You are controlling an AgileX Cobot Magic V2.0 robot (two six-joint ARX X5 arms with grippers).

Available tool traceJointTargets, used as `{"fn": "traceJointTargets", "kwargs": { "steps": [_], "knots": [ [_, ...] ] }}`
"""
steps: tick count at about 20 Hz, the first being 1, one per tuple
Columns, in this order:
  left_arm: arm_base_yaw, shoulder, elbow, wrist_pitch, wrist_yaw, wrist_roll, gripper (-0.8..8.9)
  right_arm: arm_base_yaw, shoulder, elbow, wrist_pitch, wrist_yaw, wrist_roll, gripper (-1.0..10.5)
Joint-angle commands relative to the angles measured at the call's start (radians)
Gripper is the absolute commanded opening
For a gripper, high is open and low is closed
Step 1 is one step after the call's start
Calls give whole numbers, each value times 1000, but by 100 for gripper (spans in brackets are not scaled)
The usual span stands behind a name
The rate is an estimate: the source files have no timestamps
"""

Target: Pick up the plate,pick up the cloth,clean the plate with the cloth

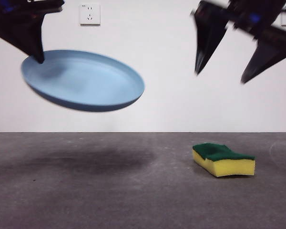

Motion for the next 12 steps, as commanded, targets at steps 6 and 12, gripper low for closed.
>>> {"fn": "traceJointTargets", "kwargs": {
  "steps": [6,12],
  "knots": [
    [-3,4,-7,1,-3,12,-8,0,286,2,61,8,-17,558],
    [-3,4,-7,-10,-3,23,-8,-17,364,2,79,6,-20,490]
  ]
}}
